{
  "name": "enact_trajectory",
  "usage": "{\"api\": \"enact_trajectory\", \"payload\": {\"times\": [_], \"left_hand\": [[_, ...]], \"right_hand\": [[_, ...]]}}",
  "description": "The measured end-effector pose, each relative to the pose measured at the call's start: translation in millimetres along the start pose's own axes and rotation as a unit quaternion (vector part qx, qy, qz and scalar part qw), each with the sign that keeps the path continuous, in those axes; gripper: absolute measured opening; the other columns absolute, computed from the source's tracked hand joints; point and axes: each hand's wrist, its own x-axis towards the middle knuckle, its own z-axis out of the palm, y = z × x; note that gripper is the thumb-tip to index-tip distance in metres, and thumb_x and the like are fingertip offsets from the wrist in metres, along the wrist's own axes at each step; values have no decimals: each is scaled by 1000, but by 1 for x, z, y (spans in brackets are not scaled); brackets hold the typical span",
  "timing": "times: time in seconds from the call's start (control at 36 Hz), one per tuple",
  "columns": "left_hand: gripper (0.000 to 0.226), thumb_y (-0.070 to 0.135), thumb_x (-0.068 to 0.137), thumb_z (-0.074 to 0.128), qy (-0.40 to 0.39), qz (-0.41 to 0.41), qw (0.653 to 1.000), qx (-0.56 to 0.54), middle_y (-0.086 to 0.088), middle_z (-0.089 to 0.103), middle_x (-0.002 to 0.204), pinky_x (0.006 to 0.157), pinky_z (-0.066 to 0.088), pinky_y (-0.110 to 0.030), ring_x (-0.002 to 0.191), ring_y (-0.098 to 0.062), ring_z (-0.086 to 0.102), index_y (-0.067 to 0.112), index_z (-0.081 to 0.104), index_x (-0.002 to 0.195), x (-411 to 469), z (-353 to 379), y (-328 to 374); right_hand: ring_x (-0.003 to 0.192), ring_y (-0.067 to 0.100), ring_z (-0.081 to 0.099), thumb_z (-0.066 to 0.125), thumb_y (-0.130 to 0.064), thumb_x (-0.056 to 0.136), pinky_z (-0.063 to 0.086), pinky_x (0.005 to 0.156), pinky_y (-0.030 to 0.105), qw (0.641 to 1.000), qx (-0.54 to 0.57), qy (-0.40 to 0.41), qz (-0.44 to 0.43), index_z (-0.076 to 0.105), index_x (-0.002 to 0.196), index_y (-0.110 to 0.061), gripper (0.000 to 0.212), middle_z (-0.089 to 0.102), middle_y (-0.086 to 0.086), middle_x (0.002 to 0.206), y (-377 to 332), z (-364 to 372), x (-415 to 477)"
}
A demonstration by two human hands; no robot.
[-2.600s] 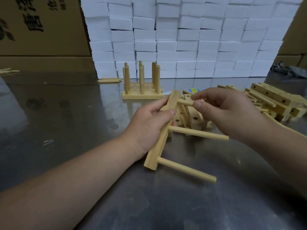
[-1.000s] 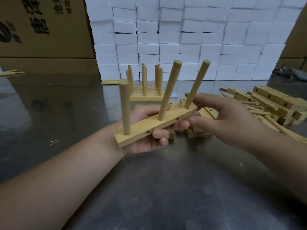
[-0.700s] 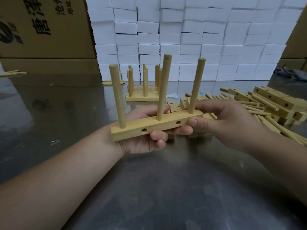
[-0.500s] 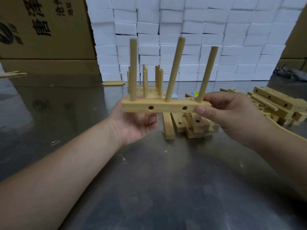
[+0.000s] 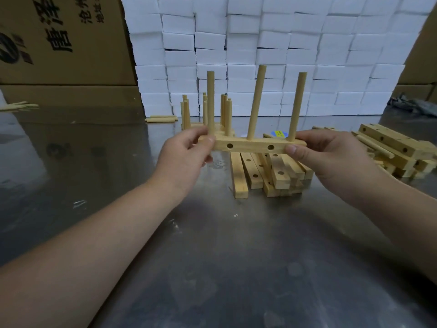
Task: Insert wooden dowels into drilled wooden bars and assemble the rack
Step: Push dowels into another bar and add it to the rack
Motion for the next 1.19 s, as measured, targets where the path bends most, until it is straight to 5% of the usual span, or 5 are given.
{"api": "enact_trajectory", "payload": {"times": [0.11,0.25,0.5,0.86,1.19], "left_hand": [[16,29,90,57,-49,7,997,52,21,60,97,94,48,-32,94,-5,59,42,59,98,-5,2,-1],[49,31,87,62,15,27,991,128,25,52,101,58,40,1,84,5,52,29,48,134,0,2,-4],[55,25,88,62,8,1,996,89,19,53,100,58,41,-2,86,-2,54,35,42,138,1,2,-4],[34,30,86,65,-28,3,973,230,16,55,76,57,37,-14,70,-3,54,27,63,120,12,-6,7],[29,34,87,63,-95,7,938,333,17,53,72,49,31,-19,59,-5,48,27,65,114,26,-20,25]], "right_hand": [[65,-6,56,64,-30,80,43,58,5,1000,-14,9,-11,68,106,-20,28,68,-1,85,2,0,0],[74,-8,59,65,-33,80,42,59,1,999,-21,35,-9,64,113,-21,36,67,-10,87,7,0,2],[81,-4,59,63,-34,81,41,65,9,998,-47,38,-4,62,117,-22,38,65,-16,88,10,1,1],[73,-25,48,60,-33,85,36,58,4,995,-83,49,-19,56,126,-23,42,55,-26,84,17,2,2],[83,-14,51,58,-31,87,37,72,12,995,-94,34,-21,57,125,-25,38,55,-29,89,18,3,1]]}}
